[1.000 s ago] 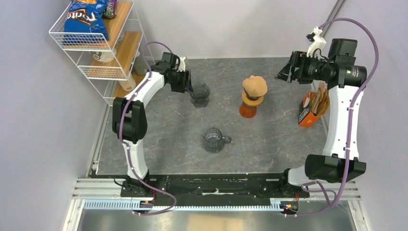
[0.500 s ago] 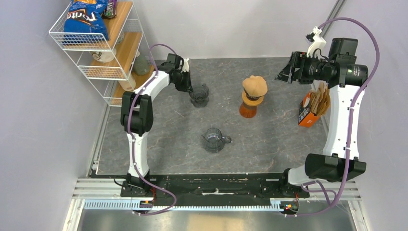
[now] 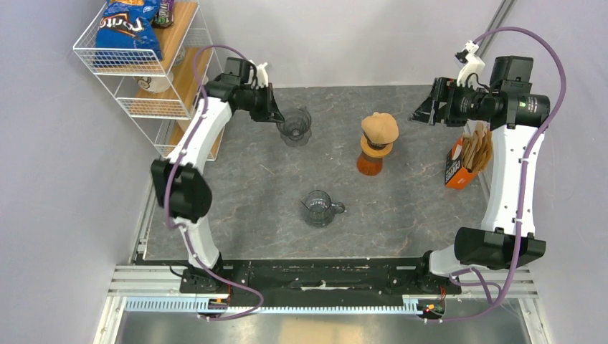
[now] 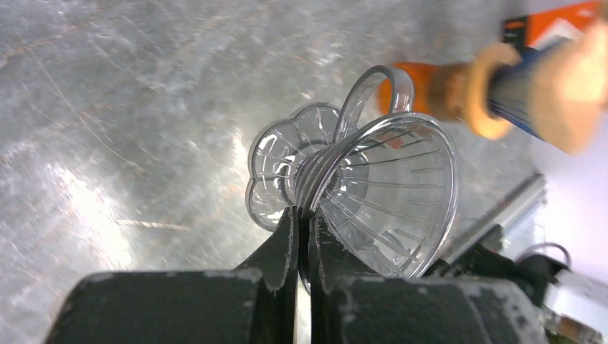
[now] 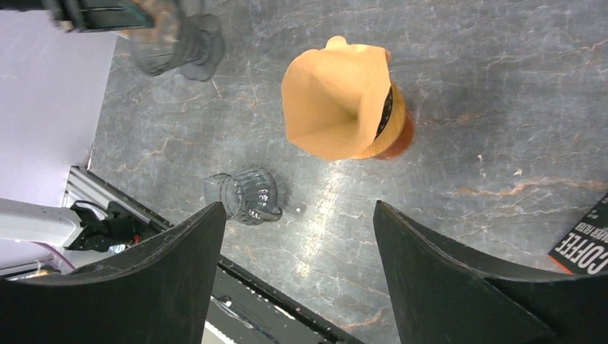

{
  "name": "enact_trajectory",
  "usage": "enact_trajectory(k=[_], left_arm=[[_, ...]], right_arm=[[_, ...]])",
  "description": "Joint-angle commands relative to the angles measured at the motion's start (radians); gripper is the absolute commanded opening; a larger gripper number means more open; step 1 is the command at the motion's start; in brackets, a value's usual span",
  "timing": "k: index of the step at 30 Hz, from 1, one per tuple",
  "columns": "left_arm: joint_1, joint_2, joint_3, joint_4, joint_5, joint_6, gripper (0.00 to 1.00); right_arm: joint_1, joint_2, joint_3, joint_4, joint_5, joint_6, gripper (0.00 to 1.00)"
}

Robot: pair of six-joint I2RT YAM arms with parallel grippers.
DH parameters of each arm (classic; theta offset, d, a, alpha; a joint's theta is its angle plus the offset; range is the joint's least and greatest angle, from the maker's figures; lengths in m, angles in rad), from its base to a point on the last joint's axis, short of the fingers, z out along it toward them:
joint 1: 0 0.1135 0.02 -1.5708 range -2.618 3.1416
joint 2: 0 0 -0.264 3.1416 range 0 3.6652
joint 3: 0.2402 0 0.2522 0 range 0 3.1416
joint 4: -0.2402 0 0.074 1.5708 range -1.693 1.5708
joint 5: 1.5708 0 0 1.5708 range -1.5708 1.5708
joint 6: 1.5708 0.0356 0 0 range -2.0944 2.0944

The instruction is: Place the coffee filter in the dripper

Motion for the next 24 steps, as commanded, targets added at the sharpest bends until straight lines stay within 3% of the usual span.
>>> enact_trajectory(k=[1,3,11,19,24], left_arm=[[-0.013,-0.250,-0.088,-0.081,0.139,-0.064,0.02],[-0.028,-0.340,-0.170,-0.079,0.142,-0.080,0.02],[-0.182,-0.593,-0.476,0.037,0.074,-0.098,0.02],[-0.281,-0.637,-0.660,0.166,0.030,-0.168,0.02],[-0.312,-0.608,-0.682,0.208,0.012,-0.147,0.02]], right_arm=[[-0.005,-0.050,-0.002,-0.047,-0.042,-0.016,0.86],[-0.004,-0.069,-0.020,-0.050,-0.042,-0.019,0.97],[-0.005,-0.125,-0.102,-0.051,-0.046,-0.024,0.97],[-0.004,-0.175,-0.152,-0.053,-0.048,-0.017,0.97],[-0.003,-0.195,-0.173,-0.064,-0.053,-0.019,0.97]])
